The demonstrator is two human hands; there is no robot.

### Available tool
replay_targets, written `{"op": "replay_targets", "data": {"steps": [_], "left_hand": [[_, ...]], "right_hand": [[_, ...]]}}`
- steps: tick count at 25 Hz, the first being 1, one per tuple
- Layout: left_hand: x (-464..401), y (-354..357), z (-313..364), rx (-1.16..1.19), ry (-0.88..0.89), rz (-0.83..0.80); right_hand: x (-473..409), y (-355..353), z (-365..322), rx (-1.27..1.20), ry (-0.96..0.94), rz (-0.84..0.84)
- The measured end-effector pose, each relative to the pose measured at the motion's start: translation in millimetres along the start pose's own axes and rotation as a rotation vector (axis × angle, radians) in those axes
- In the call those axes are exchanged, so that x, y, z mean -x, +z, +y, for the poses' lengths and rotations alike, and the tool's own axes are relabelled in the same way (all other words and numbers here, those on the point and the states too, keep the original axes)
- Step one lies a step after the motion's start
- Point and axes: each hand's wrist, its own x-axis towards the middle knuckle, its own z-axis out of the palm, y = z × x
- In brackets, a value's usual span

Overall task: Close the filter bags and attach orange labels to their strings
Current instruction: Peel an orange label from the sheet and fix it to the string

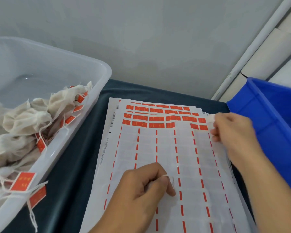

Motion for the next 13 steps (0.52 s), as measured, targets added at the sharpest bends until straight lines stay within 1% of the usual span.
{"op": "replay_targets", "data": {"steps": [1,2,3,5,6,9,11,13], "left_hand": [[0,0,1,0.027,0.006,0.008],[1,0,2,0.055,0.017,0.016],[1,0,4,0.078,0.032,0.026],[1,-1,7,0.123,0.061,0.043],[1,-1,7,0.147,0.076,0.055],[1,-2,6,0.232,0.094,0.101],[1,-4,5,0.278,0.081,0.115],[1,-5,6,0.277,0.071,0.121]], "right_hand": [[6,-12,-2,-0.111,0.000,0.036],[17,-21,-4,-0.189,-0.014,0.026],[31,-25,-3,-0.239,-0.032,-0.026],[67,-26,0,-0.310,-0.038,-0.194],[84,-24,2,-0.353,-0.012,-0.284],[116,-15,11,-0.553,0.134,-0.486],[123,-11,17,-0.592,0.161,-0.529],[127,-8,20,-0.619,0.116,-0.528]]}}
